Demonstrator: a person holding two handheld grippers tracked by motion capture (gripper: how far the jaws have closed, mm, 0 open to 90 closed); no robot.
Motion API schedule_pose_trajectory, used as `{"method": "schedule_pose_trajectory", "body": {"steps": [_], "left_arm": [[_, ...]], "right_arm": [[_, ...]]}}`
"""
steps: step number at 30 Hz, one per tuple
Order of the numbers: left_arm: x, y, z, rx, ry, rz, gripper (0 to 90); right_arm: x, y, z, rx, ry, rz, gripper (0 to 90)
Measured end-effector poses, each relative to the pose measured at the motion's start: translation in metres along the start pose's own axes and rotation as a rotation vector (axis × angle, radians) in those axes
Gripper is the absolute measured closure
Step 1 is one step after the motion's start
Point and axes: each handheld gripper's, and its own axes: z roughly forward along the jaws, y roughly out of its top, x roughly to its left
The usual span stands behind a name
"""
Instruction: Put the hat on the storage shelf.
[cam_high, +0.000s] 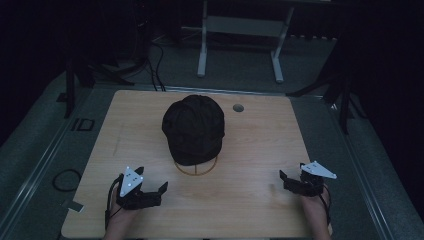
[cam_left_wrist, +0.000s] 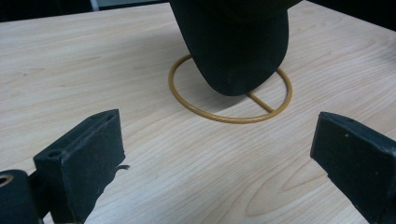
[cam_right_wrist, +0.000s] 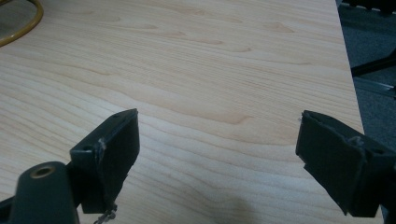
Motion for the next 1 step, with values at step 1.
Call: {"method": "schedule_pose_trajectory", "body": {"steps": [1], "left_arm": [[0.0001,0.0000,0.0000,0.001,-0.001,-0.002,3.2]], "right_arm": [[-0.0001,0.0001,0.0001,-0.003,0.000,-0.002,13.4]]}}
